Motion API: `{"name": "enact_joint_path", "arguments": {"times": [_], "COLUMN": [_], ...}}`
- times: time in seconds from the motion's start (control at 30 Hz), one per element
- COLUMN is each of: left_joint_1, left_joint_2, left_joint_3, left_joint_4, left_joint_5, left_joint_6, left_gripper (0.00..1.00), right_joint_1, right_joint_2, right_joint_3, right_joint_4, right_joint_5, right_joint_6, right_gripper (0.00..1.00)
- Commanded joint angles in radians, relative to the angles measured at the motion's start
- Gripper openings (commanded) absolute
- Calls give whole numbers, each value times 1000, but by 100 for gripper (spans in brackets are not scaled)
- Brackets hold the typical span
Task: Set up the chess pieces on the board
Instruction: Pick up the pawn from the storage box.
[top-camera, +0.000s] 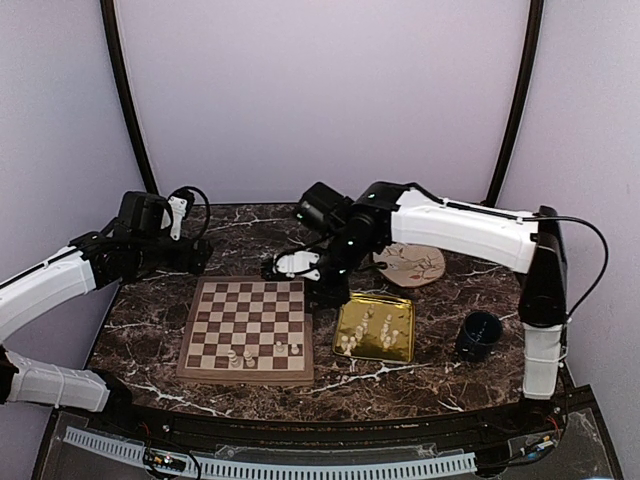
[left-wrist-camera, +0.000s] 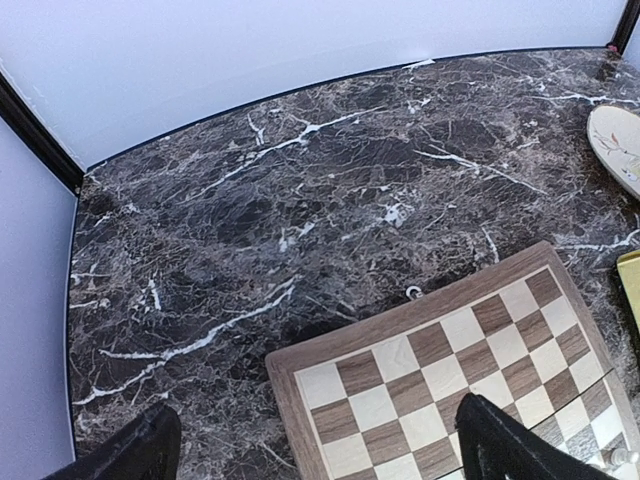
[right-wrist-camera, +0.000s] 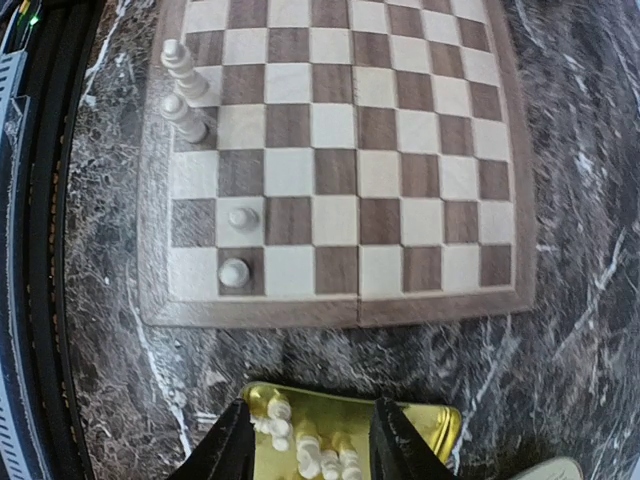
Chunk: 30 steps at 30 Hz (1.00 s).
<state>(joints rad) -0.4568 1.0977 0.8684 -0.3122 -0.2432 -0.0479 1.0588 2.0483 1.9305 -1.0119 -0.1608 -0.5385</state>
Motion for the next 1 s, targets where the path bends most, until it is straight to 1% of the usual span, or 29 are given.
{"name": "enact_joint_path", "arguments": {"times": [0.0,0.2,0.27,0.37,0.43,0.5,0.53,0.57,0.6,0.63,0.7,0.77,0.8,0.83,0.87,0.97], "left_joint_1": [7,5,5,2,1,-1,-1,0,0,0,8,38,41,49,55,60], "left_joint_2": [-30,-32,-25,-7,17,50,81,117,162,191,210,206,203,201,197,175], "left_joint_3": [-32,-60,-28,25,58,66,73,85,97,101,80,54,45,34,16,-18], "left_joint_4": [86,181,184,215,250,306,317,318,321,341,392,429,431,432,452,468], "left_joint_5": [106,164,174,239,233,165,138,133,171,190,142,244,229,231,261,349], "left_joint_6": [-21,-15,-38,-51,-64,-77,-90,-67,5,42,-69,-141,-191,-205,-177,-78], "left_gripper": [99,99,99,99,99,99,99,99,99,99,99,99,99,99,98,87], "right_joint_1": [-111,-256,-296,-349,-378,-404,-415,-420,-423,-427,-428,-428,-428,-428,-428,-428], "right_joint_2": [-155,-352,-407,-485,-521,-541,-543,-539,-533,-525,-504,-481,-465,-448,-420,-344], "right_joint_3": [-230,-507,-598,-718,-768,-830,-842,-847,-847,-845,-838,-828,-820,-806,-791,-716], "right_joint_4": [134,238,271,324,354,383,394,402,407,414,424,431,438,442,442,420], "right_joint_5": [17,-4,-12,-19,-22,-33,-37,-39,-39,-37,-44,-61,-68,-74,-79,-100], "right_joint_6": [-1,17,19,20,22,24,26,28,27,28,25,23,24,24,22,19], "right_gripper": [40,40,40,39,39,39,39,38,37,36,35,34,34,34,34,32]}}
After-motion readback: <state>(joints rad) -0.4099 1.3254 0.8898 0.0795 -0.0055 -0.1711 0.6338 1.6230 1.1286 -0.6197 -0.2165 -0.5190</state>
